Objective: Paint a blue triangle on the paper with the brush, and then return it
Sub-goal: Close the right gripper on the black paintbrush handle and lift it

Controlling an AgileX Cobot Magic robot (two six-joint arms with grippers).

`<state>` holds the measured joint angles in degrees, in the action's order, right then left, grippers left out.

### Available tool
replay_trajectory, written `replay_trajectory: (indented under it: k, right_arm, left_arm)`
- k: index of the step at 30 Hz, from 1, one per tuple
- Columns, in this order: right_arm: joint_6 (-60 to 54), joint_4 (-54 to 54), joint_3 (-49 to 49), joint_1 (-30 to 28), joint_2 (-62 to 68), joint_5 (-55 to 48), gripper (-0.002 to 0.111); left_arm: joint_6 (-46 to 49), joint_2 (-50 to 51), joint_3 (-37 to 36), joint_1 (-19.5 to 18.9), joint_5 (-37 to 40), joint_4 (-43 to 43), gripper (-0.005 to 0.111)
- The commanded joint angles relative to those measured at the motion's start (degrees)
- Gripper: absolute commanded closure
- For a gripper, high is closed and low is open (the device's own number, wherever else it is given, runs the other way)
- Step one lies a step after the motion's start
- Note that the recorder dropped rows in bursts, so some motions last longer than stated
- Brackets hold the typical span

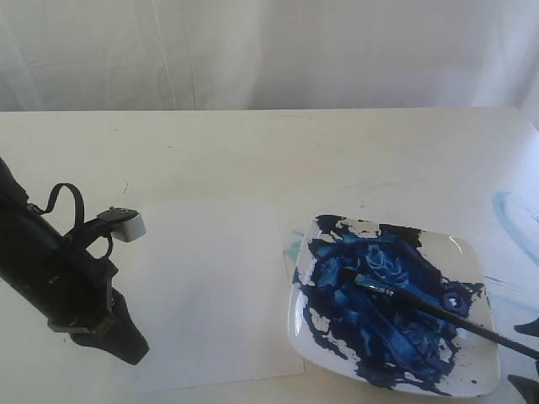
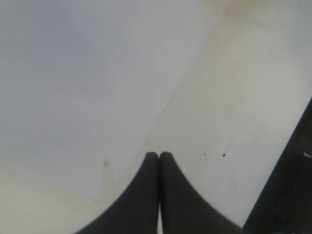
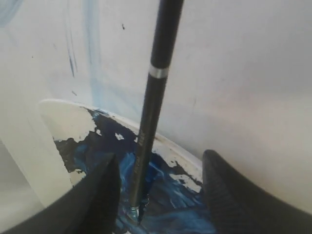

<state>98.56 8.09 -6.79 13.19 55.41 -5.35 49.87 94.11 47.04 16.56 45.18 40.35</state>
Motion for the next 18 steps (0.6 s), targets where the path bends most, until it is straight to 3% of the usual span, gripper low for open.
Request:
replay_trajectory:
  k: [1, 18]
  right_arm:
    - [0.69, -0.43, 0.18, -0.06, 3.69, 5.35, 0.059]
    - [0.59, -0.05, 0.18, -4.02, 13.4, 14.71, 0.063]
  left_arm:
    - [0.02, -0.08, -0.33, 0.2, 1.57, 0.72, 0.107]
    - [0.02, -0.08, -0.33, 0.2, 1.31, 0.72, 0.107]
